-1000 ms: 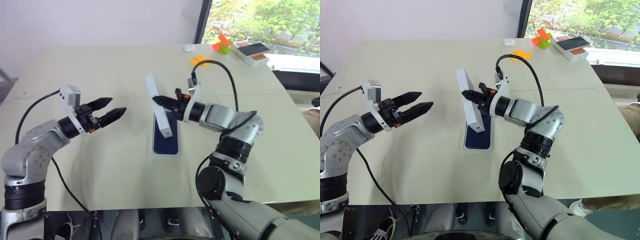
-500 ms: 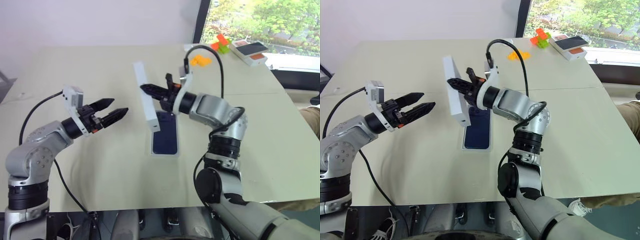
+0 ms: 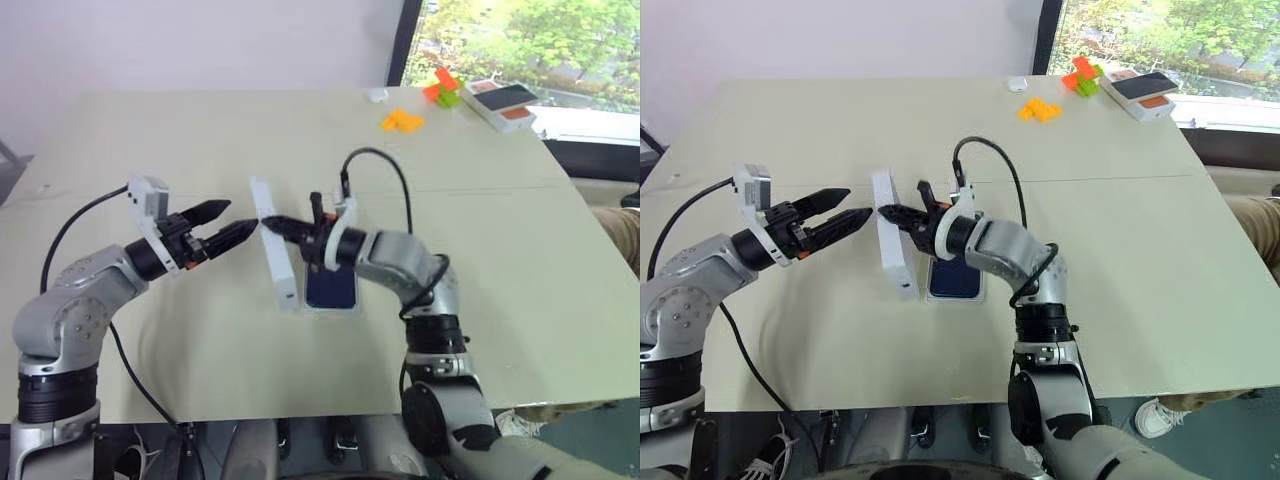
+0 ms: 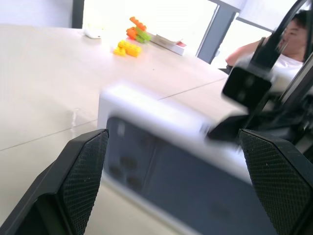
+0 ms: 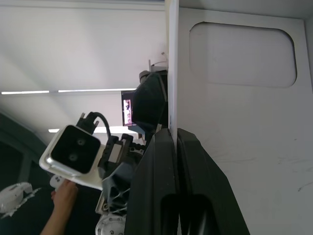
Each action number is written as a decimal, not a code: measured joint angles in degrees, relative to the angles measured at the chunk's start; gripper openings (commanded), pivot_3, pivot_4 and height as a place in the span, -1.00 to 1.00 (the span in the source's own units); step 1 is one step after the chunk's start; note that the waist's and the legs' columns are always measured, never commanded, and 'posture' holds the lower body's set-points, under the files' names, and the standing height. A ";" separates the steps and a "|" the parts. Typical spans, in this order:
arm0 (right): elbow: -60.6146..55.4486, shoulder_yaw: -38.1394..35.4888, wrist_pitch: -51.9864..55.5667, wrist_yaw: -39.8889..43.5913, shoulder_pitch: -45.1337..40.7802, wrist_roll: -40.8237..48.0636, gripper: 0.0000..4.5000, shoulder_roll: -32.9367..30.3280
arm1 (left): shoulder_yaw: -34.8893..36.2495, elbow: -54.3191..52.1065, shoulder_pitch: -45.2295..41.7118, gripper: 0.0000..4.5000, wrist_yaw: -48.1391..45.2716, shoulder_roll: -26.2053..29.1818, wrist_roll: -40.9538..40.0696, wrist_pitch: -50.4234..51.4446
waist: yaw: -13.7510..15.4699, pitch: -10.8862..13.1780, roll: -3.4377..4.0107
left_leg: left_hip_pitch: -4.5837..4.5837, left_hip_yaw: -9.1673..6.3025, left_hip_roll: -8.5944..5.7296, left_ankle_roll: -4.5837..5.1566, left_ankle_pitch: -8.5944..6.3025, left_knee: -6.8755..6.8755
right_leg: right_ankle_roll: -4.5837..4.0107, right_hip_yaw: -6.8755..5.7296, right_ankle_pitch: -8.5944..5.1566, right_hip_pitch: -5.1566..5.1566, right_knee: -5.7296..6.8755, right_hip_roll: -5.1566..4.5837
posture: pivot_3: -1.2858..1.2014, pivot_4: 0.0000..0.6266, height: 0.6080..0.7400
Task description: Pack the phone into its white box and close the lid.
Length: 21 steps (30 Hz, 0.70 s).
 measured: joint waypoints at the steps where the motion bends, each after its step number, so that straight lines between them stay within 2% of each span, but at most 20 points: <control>1: 0.00 0.62 -0.64 0.19 0.01 0.00 -0.99 0.00 | 0.00 -0.27 0.02 1.00 0.00 0.00 -0.18 0.00 | 0.08 0.00 0.00 | 0.00 0.00 0.01 0.00 0.00 -0.02 | 0.00 0.00 0.00 0.00 0.00 0.02 | 0.03 -0.52 0.95; 5: 0.00 2.34 -3.00 1.94 0.14 -0.62 -0.99 -0.07 | 0.02 -0.52 0.73 1.00 -0.01 0.02 -0.77 -0.01 | 0.17 0.00 0.00 | -0.01 0.00 0.01 0.00 0.00 -0.03 | 0.00 0.00 0.00 0.00 -0.03 0.01 | 0.03 -0.52 0.95; 12: -0.02 2.96 -3.71 8.35 3.53 -7.53 -0.99 -1.40 | 0.00 -0.53 1.99 1.00 -0.02 0.05 -0.76 -0.05 | 0.38 0.00 0.00 | -0.02 0.00 0.00 0.01 -0.01 0.00 | 0.00 0.00 0.00 0.01 -0.04 -0.01 | 0.03 -0.52 0.95; 21: -0.06 3.08 -3.00 14.73 3.85 -13.83 -0.99 -3.11 | -0.11 -0.53 3.61 1.00 -0.41 0.46 -0.64 -0.27 | 0.40 0.00 0.00 | 0.00 0.00 0.00 0.01 -0.01 -0.02 | 0.00 0.00 0.00 0.01 -0.04 -0.01 | 0.03 -0.52 0.95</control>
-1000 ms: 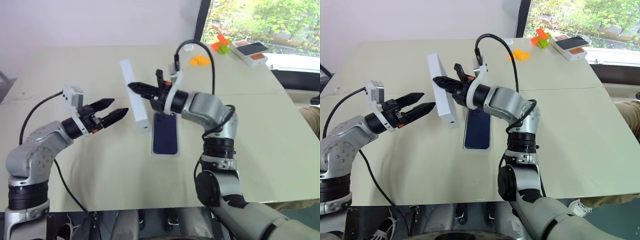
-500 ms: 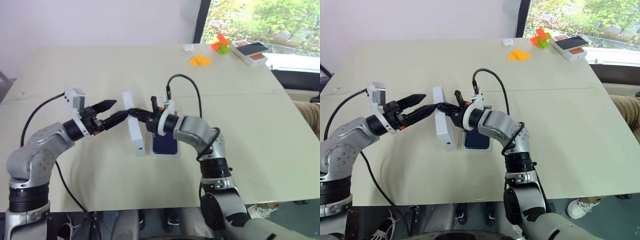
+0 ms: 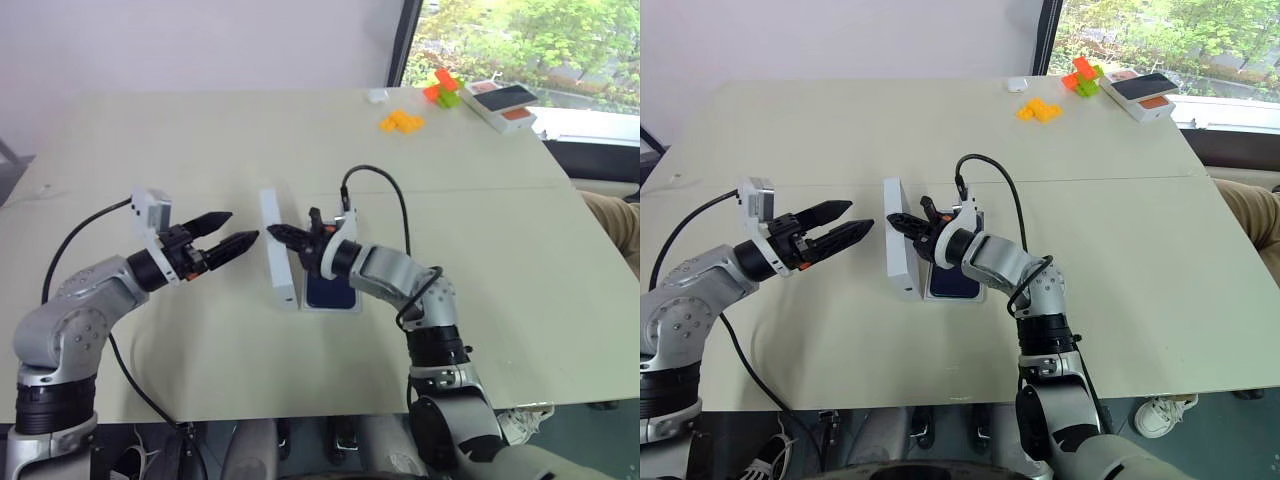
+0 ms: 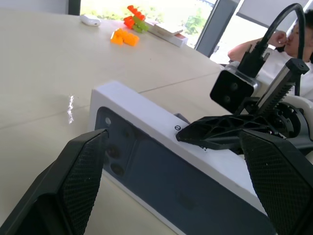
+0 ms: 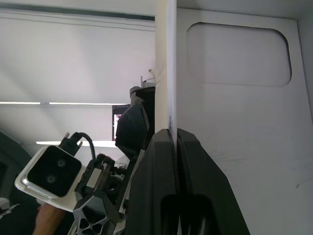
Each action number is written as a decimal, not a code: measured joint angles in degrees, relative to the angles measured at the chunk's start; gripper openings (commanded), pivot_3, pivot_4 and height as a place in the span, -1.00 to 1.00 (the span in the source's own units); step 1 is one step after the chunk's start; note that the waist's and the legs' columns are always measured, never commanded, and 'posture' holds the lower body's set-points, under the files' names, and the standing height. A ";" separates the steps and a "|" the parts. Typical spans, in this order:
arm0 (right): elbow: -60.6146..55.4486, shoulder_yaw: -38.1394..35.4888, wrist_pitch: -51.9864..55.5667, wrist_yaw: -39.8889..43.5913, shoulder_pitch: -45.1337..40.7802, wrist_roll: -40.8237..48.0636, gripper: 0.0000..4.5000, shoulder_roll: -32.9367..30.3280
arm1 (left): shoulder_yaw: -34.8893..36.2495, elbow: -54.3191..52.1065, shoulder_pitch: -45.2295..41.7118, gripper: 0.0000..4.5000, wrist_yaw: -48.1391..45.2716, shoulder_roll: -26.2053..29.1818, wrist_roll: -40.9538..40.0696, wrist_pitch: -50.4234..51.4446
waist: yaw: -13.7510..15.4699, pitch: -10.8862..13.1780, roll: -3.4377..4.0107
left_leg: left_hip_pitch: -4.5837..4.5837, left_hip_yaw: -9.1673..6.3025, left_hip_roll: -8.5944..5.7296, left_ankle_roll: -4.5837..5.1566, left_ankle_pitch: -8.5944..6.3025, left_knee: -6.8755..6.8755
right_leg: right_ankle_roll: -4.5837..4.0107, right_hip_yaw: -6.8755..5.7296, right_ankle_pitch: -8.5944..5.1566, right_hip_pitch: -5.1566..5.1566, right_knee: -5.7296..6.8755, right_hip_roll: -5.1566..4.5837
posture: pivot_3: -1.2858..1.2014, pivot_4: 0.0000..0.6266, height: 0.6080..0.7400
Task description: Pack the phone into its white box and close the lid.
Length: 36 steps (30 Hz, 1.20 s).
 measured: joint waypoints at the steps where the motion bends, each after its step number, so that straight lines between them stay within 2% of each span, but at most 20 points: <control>1: -0.03 -0.02 0.07 0.41 0.00 -0.52 -0.99 -0.08 | -0.02 0.00 0.19 1.00 -0.16 0.03 0.19 -0.15 | 0.00 0.00 0.00 | 0.00 0.00 0.00 0.00 0.00 0.00 | 0.00 0.00 0.00 0.00 0.00 0.00 | 0.03 -0.52 0.95; 7: -2.98 -0.80 0.11 1.16 2.06 -2.27 -0.99 -0.56 | -0.05 0.35 1.93 1.00 -0.87 0.02 1.65 -0.98 | 0.10 0.00 0.00 | -0.01 0.00 -0.01 0.01 -0.01 -0.01 | 0.00 0.00 0.00 0.01 -0.03 -0.02 | 0.03 -0.52 0.95; 10: -3.91 -1.25 0.13 0.90 2.71 -2.25 -1.00 -0.61 | -0.07 1.29 2.08 0.63 -0.87 0.02 1.87 -1.04 | 0.15 0.00 0.00 | -0.01 0.00 -0.01 0.01 -0.01 0.00 | 0.00 0.00 0.00 0.01 -0.03 -0.02 | 0.03 -0.52 0.95; 14: -4.24 -1.54 0.17 0.67 3.03 -2.25 -1.00 -0.58 | -0.49 2.83 2.07 -0.31 -1.05 -0.25 2.70 -1.32 | 0.15 0.00 0.00 | 0.00 0.00 -0.01 0.01 -0.01 0.00 | 0.00 0.00 0.00 0.01 -0.03 -0.02 | 0.03 -0.52 0.95; 17: -4.26 -1.60 0.20 0.70 3.05 -2.30 -1.00 -0.59 | -2.61 5.05 1.63 -0.98 -0.64 -2.40 4.47 -2.40 | 0.25 -0.01 0.01 | -0.01 0.00 -0.01 0.01 -0.01 0.01 | 0.01 0.00 0.00 0.02 -0.04 -0.03 | 0.03 -0.52 0.95; 20: -4.29 -1.59 0.22 0.91 3.10 -2.35 -1.00 -0.49 | -5.44 7.38 -0.06 -0.98 0.47 -5.64 7.25 -4.32 | 0.26 -0.01 -0.01 | -0.02 0.00 -0.02 0.02 -0.01 0.03 | 0.01 0.00 0.00 0.03 -0.05 -0.03 | 0.03 -0.52 0.95; 23: -4.28 -1.56 0.53 1.15 3.17 -2.75 -0.61 -0.61 | -7.66 8.01 -1.22 -1.00 1.24 -8.33 9.65 -6.43 | 0.18 -0.01 -0.01 | -0.01 0.01 -0.01 0.03 -0.01 0.00 | 0.01 0.00 0.00 0.03 -0.06 -0.02 | 0.03 -0.52 0.95; 26: -4.13 -1.54 0.77 1.19 3.75 -3.69 0.09 -1.06 | -10.04 8.65 -2.22 -1.00 2.85 -11.65 11.70 -7.73 | 0.19 -0.01 -0.01 | -0.02 0.01 -0.02 0.03 -0.02 0.01 | 0.02 0.00 0.00 0.03 -0.06 -0.02 | 0.03 -0.52 0.95; 30: -4.19 -1.44 1.67 2.04 3.90 -4.85 0.99 -1.74 | -11.31 8.66 -2.77 -1.00 3.68 -13.43 12.41 -7.78 | -0.06 -0.01 -0.01 | -0.01 0.01 0.01 0.03 -0.01 -0.01 | 0.02 0.00 0.00 0.02 -0.05 0.02 | 0.03 -0.52 0.95; 33: -5.08 -0.56 2.80 5.48 3.66 -7.25 0.99 -4.53 | -11.27 8.65 -2.78 -1.00 3.77 -13.39 12.45 -7.78 | 0.05 -0.01 0.00 | -0.02 0.01 0.01 0.03 -0.01 -0.02 | 0.02 0.00 -0.01 0.00 -0.05 0.03 | 0.03 -0.52 0.95; 36: -9.64 2.30 4.17 13.89 2.23 -13.07 0.99 -10.96 | -11.25 8.66 -2.77 -1.00 3.75 -13.36 12.47 -7.77 | 0.15 0.01 0.02 | -0.05 0.02 -0.01 0.05 -0.03 0.03 | 0.03 0.00 -0.01 0.00 -0.08 0.01 | 0.03 -0.52 0.95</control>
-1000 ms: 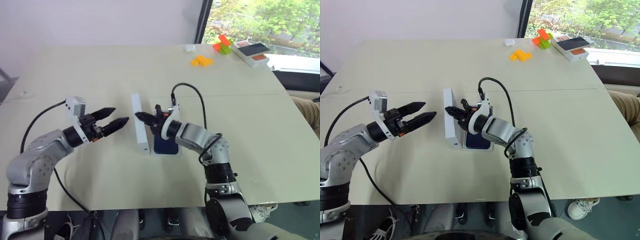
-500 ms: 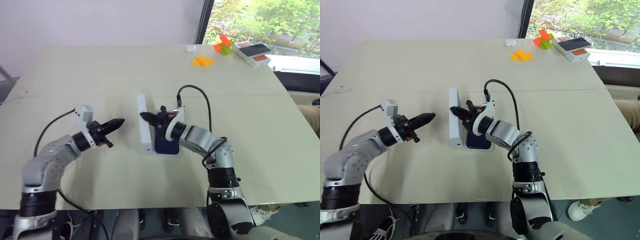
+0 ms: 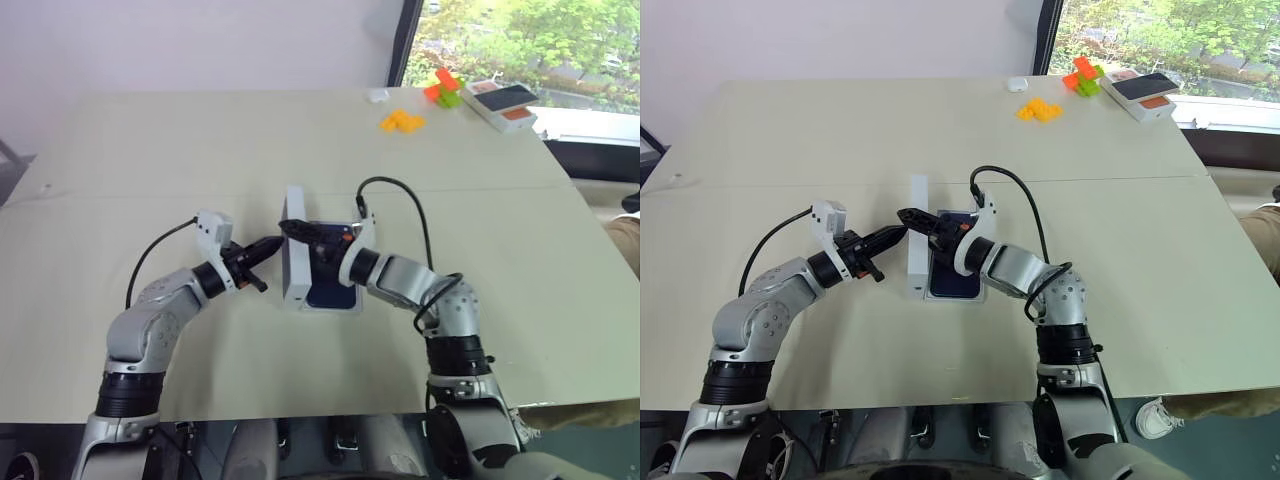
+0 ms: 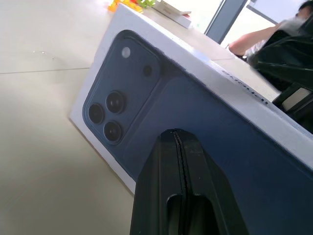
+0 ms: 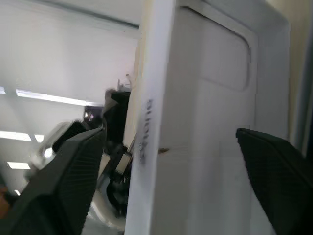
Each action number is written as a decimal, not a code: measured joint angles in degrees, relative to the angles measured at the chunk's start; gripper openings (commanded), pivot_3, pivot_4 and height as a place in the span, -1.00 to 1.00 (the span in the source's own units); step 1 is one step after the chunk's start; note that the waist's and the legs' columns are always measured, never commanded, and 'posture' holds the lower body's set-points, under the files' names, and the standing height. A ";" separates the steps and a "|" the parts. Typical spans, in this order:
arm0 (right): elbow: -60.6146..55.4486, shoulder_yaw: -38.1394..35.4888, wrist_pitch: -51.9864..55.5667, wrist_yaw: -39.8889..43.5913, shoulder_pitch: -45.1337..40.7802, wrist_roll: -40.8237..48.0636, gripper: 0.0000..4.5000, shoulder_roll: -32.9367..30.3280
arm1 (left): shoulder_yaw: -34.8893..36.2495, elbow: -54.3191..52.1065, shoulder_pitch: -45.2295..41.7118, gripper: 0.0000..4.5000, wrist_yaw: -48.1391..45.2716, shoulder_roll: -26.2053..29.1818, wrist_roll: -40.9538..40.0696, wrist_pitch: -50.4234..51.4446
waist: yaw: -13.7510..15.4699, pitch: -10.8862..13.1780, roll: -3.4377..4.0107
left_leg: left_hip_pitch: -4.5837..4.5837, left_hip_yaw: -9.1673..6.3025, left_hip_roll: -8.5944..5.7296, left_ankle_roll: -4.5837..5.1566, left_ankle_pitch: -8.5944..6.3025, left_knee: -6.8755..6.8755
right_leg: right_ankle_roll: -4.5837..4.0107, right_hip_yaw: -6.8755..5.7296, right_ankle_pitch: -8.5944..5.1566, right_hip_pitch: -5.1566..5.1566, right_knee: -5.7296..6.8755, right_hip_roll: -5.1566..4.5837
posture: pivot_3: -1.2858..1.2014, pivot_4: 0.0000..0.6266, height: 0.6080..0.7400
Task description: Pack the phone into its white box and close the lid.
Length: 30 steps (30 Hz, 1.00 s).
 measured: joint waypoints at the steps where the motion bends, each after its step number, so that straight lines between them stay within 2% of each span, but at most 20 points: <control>1: -2.00 0.81 -0.39 3.57 -0.61 -2.74 0.99 -2.49 | 0.01 0.01 -0.01 -1.00 -0.01 0.00 0.01 0.00 | 0.04 0.00 -0.01 | -0.01 0.00 0.00 0.02 -0.01 0.01 | 0.00 0.00 0.00 0.00 -0.01 0.00 | 0.03 -0.52 0.95; 5: -9.42 6.71 -4.96 20.63 -2.61 -17.16 0.99 -15.92 | -0.03 -0.05 0.04 -1.00 -0.04 -0.12 0.00 -0.01 | 0.26 0.00 -0.01 | -0.01 0.00 -0.02 0.06 -0.04 -0.02 | 0.03 -0.01 -0.01 0.00 -0.10 0.00 | 0.03 -0.52 0.95; 10: -12.58 11.64 -14.41 39.68 -1.00 -31.71 0.99 -27.33 | -0.60 -0.05 0.15 -1.00 -0.92 -0.22 0.33 -0.23 | 0.25 0.02 -0.02 | 0.00 0.01 -0.01 0.07 -0.05 -0.09 | 0.05 -0.01 -0.03 -0.01 -0.14 0.02 | 0.03 -0.52 0.95; 19: -4.97 14.19 -32.57 60.68 0.83 -50.64 0.99 -36.28 | -4.24 3.08 -4.38 -1.00 -2.81 -3.33 1.83 -1.55 | 1.35 0.05 -0.05 | 0.01 0.04 -0.03 0.07 -0.05 0.05 | 0.05 -0.01 -0.01 0.03 -0.13 0.00 | 0.03 -0.52 0.95; 24: 2.14 13.99 -36.90 66.56 -0.14 -55.28 0.99 -37.10 | -7.02 3.06 -4.84 -1.00 -4.21 -5.22 2.44 -2.12 | 1.41 0.05 -0.04 | 0.01 0.04 -0.03 0.07 -0.05 0.00 | 0.04 -0.01 -0.01 0.01 -0.13 0.02 | 0.03 -0.52 0.95; 30: 4.51 12.48 -39.72 71.69 -0.72 -58.35 0.99 -38.42 | -7.69 3.08 -4.89 -1.00 -4.00 -7.12 2.84 -2.23 | 1.44 0.05 -0.05 | 0.02 0.04 -0.03 0.07 -0.05 0.05 | 0.05 -0.01 -0.01 0.03 -0.12 0.02 | 0.03 -0.52 0.95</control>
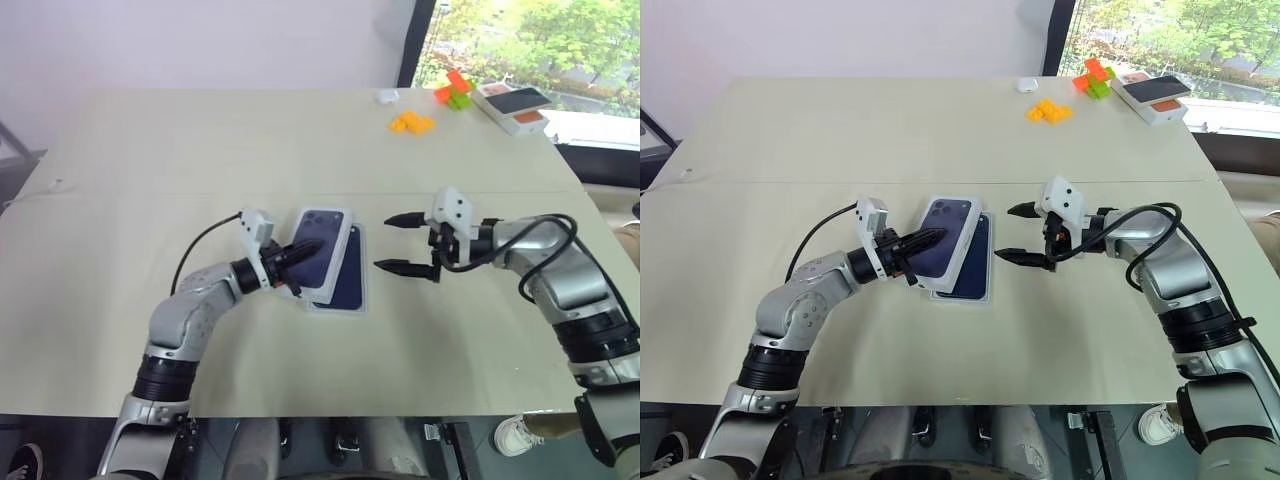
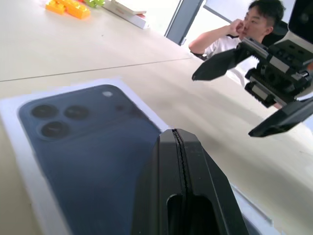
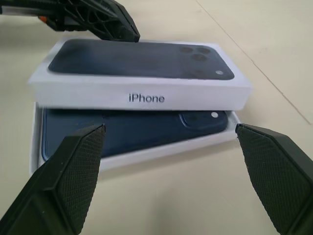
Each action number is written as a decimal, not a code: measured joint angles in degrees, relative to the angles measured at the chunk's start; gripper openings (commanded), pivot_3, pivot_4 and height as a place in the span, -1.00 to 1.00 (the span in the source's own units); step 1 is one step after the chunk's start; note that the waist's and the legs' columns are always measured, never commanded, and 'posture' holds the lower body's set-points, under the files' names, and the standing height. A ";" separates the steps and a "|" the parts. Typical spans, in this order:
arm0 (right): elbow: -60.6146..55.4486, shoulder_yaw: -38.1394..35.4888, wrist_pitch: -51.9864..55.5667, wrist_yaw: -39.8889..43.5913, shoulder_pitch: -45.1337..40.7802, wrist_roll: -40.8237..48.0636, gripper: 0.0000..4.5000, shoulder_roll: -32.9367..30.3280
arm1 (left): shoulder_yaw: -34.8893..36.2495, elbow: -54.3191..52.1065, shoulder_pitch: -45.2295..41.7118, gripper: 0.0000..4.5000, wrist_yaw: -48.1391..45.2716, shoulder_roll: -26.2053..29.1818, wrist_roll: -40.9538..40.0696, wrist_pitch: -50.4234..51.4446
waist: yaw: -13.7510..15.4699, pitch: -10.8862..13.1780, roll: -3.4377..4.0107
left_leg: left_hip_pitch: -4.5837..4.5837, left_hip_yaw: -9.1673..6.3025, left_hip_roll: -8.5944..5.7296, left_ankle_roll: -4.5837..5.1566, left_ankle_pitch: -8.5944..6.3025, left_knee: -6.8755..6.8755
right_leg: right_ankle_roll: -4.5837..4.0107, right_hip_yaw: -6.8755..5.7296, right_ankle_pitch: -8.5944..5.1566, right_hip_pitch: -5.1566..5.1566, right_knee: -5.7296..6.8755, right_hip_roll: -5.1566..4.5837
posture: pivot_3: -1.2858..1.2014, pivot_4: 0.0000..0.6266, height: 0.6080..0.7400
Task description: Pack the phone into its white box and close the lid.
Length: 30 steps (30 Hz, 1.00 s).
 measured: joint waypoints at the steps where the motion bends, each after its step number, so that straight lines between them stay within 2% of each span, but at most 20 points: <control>1: 0.08 -0.02 -0.07 0.25 0.00 -0.14 0.99 0.13 | -0.36 0.00 -0.11 -1.00 0.19 -0.19 0.04 0.00 | 0.00 0.00 0.00 | 0.00 0.00 0.00 0.00 0.00 0.01 | 0.00 0.00 0.00 0.01 0.00 0.00 | 0.03 -0.52 0.95; 9: 0.38 -0.22 -0.03 -0.02 -0.43 -1.97 0.99 2.97 | 0.82 -2.82 0.30 -1.00 1.68 0.88 -0.62 1.55 | -0.10 0.00 0.00 | 0.02 0.00 0.01 -0.01 0.01 0.00 | -0.01 0.00 0.01 0.01 0.03 0.01 | 0.03 -0.52 0.95; 18: 2.15 -0.41 -0.52 -1.23 -0.64 -4.12 0.99 4.80 | 10.27 -3.28 0.33 -1.00 4.43 9.13 -0.87 2.16 | -0.03 0.00 0.00 | 0.03 0.00 0.01 -0.01 0.01 0.02 | -0.01 0.00 0.01 0.02 0.06 -0.01 | 0.03 -0.52 0.95; 22: 3.85 -0.47 -2.92 -2.26 -1.80 -6.33 0.99 5.87 | 10.86 2.32 0.38 -1.00 5.55 10.30 2.66 -0.55 | -0.01 -0.01 0.01 | 0.04 0.00 0.00 -0.01 0.01 0.04 | -0.02 0.00 0.01 0.03 0.07 -0.02 | 0.03 -0.52 0.95; 25: 4.47 -0.47 -4.13 -2.84 -2.02 -7.62 0.99 6.36 | 8.14 7.77 0.94 -1.00 5.96 10.50 7.45 -2.28 | 0.03 -0.01 0.01 | 0.04 0.00 0.00 -0.01 0.01 0.03 | -0.03 0.00 0.02 0.03 0.07 -0.02 | 0.03 -0.52 0.95; 30: 4.58 -0.43 -5.07 -3.07 -2.03 -9.06 0.99 7.35 | 6.40 12.88 -0.80 -1.00 6.14 8.00 9.42 -3.74 | 0.05 -0.01 0.01 | 0.04 0.01 0.00 -0.01 0.01 0.09 | -0.04 0.00 0.03 0.04 0.12 -0.05 | 0.03 -0.52 0.95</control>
